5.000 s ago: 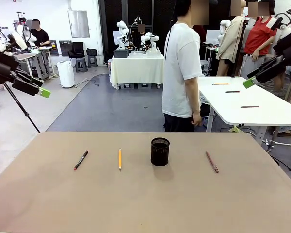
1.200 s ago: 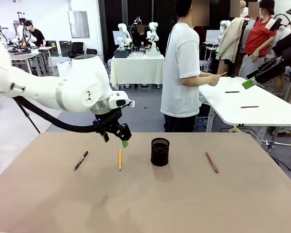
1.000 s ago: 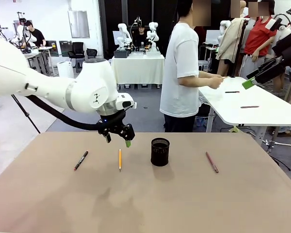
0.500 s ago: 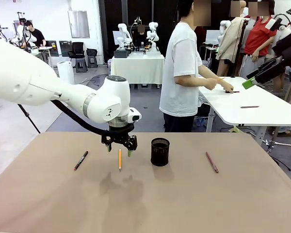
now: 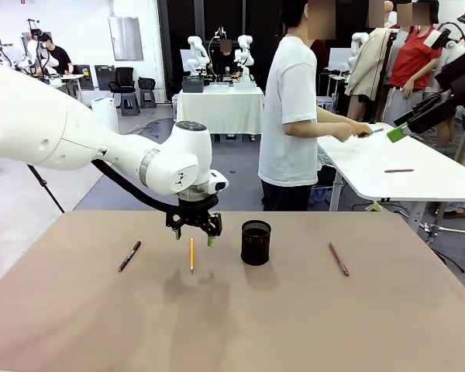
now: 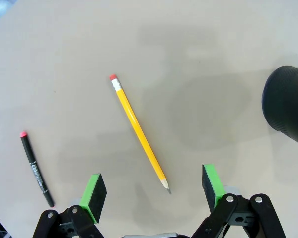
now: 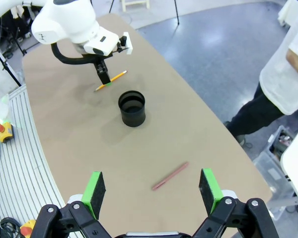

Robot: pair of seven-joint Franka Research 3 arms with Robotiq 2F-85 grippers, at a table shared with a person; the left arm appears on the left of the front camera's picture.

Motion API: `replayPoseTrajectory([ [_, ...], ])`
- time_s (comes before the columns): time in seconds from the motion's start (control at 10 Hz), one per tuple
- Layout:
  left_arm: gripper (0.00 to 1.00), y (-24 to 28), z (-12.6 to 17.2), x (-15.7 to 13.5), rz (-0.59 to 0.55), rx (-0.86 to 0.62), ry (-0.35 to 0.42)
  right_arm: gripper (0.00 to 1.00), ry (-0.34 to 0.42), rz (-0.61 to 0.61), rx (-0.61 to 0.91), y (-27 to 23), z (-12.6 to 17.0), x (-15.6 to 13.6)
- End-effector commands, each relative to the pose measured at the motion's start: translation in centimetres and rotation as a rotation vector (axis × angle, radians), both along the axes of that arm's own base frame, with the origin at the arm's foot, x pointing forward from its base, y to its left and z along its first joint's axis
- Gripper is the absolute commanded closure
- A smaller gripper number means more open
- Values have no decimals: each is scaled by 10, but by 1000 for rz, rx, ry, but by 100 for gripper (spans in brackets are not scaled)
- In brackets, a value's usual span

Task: Place the pens into the pen holder.
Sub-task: Pick up a writing instrument from the table and place it into the Pen holder.

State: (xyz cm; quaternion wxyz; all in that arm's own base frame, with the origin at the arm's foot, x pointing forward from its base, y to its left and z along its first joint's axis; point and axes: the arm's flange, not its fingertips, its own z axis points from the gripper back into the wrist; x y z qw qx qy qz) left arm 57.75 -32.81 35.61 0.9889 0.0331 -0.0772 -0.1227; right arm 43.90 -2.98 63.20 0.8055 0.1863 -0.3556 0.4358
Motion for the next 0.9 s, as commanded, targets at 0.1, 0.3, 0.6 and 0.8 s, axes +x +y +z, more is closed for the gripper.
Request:
replayPoseTrajectory([
  [0.1,0,0,0,0,0,0,0,0,-4,4,6,0,1,1],
  [0.3,0,2,-16,37,159,40,-9,0,-4,4,6,0,1,1],
  [0.6,0,0,-31,65,212,26,-17,0,-4,4,6,0,1,1],
  [0.8,0,1,-37,76,238,15,-6,0,-4,4,6,0,1,1],
])
